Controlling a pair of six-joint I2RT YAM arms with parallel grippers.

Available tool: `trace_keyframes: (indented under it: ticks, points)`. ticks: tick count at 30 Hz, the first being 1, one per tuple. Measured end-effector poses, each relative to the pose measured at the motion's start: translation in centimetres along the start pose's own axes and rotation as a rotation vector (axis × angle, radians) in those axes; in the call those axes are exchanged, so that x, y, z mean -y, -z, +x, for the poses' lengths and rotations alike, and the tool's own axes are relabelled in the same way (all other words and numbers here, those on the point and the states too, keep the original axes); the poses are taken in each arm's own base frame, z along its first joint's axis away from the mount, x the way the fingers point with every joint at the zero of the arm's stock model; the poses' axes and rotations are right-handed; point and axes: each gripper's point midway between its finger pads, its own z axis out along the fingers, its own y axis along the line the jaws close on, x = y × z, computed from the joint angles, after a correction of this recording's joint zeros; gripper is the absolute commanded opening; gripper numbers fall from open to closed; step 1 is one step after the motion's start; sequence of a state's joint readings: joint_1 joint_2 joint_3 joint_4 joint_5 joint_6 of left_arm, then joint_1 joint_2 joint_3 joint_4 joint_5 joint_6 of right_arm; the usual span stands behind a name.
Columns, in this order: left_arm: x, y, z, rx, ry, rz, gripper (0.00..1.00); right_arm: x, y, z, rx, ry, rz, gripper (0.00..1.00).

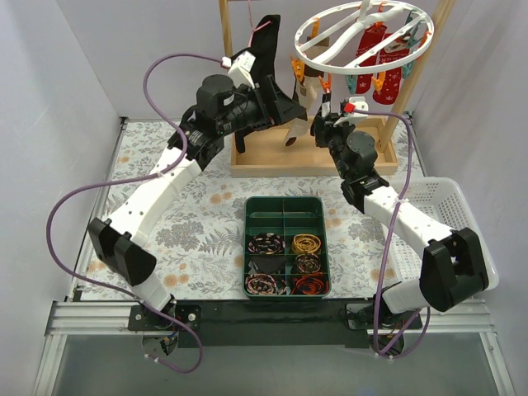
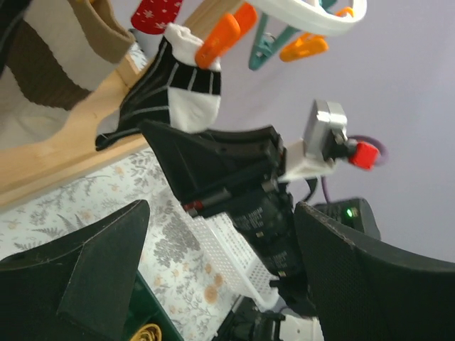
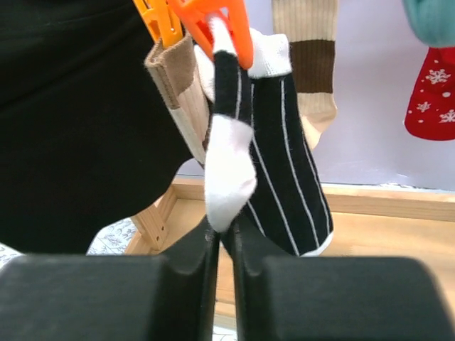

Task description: Remove the socks clipped to the hanger

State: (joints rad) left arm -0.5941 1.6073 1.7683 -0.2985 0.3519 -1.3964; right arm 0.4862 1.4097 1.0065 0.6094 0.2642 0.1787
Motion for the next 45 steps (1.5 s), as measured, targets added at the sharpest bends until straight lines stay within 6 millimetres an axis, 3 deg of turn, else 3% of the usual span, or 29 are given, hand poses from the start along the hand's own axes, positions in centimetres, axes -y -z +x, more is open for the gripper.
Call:
trace_keyframes:
  ticks: [1,8,18,24,34,39,42,45]
  points:
    - [-0.1,-0.7,-0.4,0.011,-0.007,-0.015,0.81,-0.1,0.0,0.0,0.0,-0.001,-0.004,0.02]
    - [0.2,-5.0,-1.8,0.089,-0.061,-0.106,0.81,-1.0,0.3,-0.3,0.002,-0.004,-0.04,0.01]
    - [0.8,-9.1,-1.3,0.195,-0.158,-0.208,0.77,-2.1,0.8,-1.0,0.014,-0.011,-0.045,0.01]
    - [0.9,-9.9,-1.2,0.247,-0.208,-0.241,0.69,-2.5,1.2,-1.5,0.026,-0.015,-0.042,0.01]
    - [1.8,-10.0,-4.5,0.386,-0.232,-0.245,0.63,-3.1,1.6,-2.1,0.041,-0.009,-0.041,0.01]
    - [0.9,-11.4,-3.7,0.375,-0.233,-0.248,0.64,-3.2,1.6,-2.1,0.04,-0.004,-0.043,0.01]
    - [1.0,-11.6,-3.8,0.383,-0.232,-0.24,0.54,-3.2,1.6,-2.1,0.04,-0.004,-0.044,0.01]
    - [1.5,-11.8,-4.1,0.399,-0.22,-0.217,0.38,-3.2,1.7,-2.1,0.039,-0.004,-0.044,0.01]
